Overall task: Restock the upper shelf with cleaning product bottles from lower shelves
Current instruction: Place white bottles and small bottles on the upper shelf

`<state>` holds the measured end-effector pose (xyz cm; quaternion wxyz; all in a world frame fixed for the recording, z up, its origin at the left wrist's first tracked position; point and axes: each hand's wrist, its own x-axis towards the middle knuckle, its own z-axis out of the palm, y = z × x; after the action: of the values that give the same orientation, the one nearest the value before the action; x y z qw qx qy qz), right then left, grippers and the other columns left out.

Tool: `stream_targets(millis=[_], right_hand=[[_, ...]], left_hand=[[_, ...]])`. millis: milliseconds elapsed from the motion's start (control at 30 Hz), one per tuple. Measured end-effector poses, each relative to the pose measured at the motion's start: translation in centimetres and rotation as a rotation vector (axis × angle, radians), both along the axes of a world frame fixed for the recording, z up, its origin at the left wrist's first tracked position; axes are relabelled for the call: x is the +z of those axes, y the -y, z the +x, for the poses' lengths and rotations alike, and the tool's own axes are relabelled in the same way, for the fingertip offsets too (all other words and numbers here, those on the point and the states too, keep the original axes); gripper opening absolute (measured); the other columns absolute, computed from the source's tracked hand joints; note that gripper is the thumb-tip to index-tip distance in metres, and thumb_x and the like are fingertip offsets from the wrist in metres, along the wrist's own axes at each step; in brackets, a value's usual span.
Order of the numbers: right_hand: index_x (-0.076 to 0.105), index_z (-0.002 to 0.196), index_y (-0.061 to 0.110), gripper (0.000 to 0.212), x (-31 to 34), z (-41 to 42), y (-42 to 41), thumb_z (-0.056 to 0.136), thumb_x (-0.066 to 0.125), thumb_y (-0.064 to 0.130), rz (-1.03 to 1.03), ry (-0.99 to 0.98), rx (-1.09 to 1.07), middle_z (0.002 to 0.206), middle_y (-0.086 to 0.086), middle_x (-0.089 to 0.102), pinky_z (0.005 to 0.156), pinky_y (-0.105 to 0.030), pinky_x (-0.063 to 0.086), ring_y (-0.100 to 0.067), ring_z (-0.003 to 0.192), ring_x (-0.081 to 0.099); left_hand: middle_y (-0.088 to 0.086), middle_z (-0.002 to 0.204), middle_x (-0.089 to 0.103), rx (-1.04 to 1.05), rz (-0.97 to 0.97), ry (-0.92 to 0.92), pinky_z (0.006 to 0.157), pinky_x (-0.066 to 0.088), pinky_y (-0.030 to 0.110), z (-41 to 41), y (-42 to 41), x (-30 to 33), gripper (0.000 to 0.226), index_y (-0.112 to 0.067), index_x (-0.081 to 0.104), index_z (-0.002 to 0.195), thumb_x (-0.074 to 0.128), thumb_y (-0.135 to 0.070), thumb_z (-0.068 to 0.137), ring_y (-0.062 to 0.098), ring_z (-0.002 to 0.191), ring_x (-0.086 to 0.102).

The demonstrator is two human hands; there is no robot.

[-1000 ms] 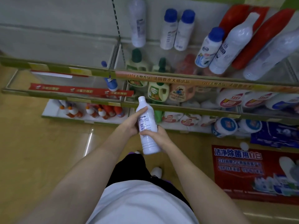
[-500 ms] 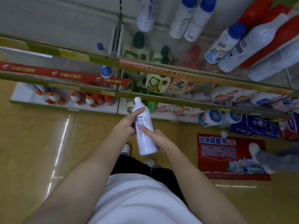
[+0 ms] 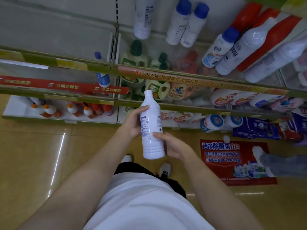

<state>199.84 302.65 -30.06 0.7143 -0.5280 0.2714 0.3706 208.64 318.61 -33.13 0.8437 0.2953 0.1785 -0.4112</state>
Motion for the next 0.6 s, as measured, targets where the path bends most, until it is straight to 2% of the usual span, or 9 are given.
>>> stream_targets(millis=[133,200,267,333,433,500,600], right_hand=[[0.062,0.129,0.007,0.063,0.8,0.9,0.1,0.077,0.084,0.036,-0.218,0.053,0.078,0.114,-0.01,0.075,0.085,-0.038,0.059,-0.024,0.103,0.073],[0.06,0.125,0.011,0.068,0.7,1.2,0.0,0.072,0.088,0.043,-0.458,0.114,0.122,0.112,-0.005,0.074,0.08,-0.035,0.06,-0.02,0.096,0.074],[0.053,0.118,0.018,0.082,0.5,1.3,0.2,0.057,0.09,0.059,-0.757,0.203,0.209,0.108,0.002,0.07,0.079,-0.038,0.059,-0.017,0.092,0.07],[0.046,0.116,0.022,0.089,0.4,1.1,0.4,0.051,0.088,0.066,-0.898,0.26,0.275,0.105,0.006,0.065,0.078,-0.04,0.058,-0.015,0.091,0.067],[0.042,0.123,0.018,0.082,1.1,1.2,0.6,0.064,0.092,0.046,-0.763,0.245,0.225,0.111,0.005,0.061,0.073,-0.03,0.055,-0.009,0.091,0.064],[0.042,0.128,0.017,0.079,1.6,1.5,0.9,0.07,0.09,0.039,-0.656,0.216,0.193,0.11,0.008,0.059,0.069,-0.024,0.052,-0.006,0.091,0.063],[0.047,0.132,0.017,0.073,2.5,2.3,1.3,0.075,0.087,0.04,-0.483,0.117,0.153,0.113,0.002,0.066,0.081,-0.036,0.06,-0.018,0.097,0.07]], left_hand=[[0.02,0.112,0.065,0.062,-0.017,-0.026,0.103,0.046,0.053,-0.2,0.3,-0.3,0.06,-0.004,0.058,0.126,0.079,-0.034,0.078,0.036,0.102,0.064],[0.019,0.115,0.068,0.097,0.055,-0.067,0.102,0.047,0.055,-0.2,0.6,-0.4,0.068,-0.005,0.058,0.129,0.081,-0.042,0.076,0.036,0.108,0.066],[0.019,0.122,0.067,0.103,0.1,-0.083,0.101,0.048,0.054,-0.2,1.2,-0.2,0.074,-0.006,0.057,0.131,0.081,-0.045,0.074,0.036,0.114,0.065],[0.018,0.117,0.07,0.114,0.158,-0.101,0.096,0.052,0.051,-0.2,2.0,-0.1,0.068,-0.006,0.058,0.127,0.08,-0.044,0.076,0.034,0.11,0.067],[0.016,0.093,0.074,0.131,0.222,-0.106,0.083,0.057,0.046,0.1,3.1,0.1,0.056,-0.007,0.062,0.117,0.08,-0.043,0.078,0.031,0.091,0.071],[0.017,0.087,0.074,0.161,0.222,-0.141,0.084,0.057,0.048,0.3,3.4,0.0,0.056,-0.006,0.063,0.114,0.079,-0.046,0.078,0.033,0.087,0.071],[0.019,0.093,0.072,0.207,0.163,-0.196,0.087,0.056,0.053,0.5,3.2,-0.3,0.066,-0.005,0.062,0.119,0.081,-0.049,0.074,0.036,0.09,0.069]])
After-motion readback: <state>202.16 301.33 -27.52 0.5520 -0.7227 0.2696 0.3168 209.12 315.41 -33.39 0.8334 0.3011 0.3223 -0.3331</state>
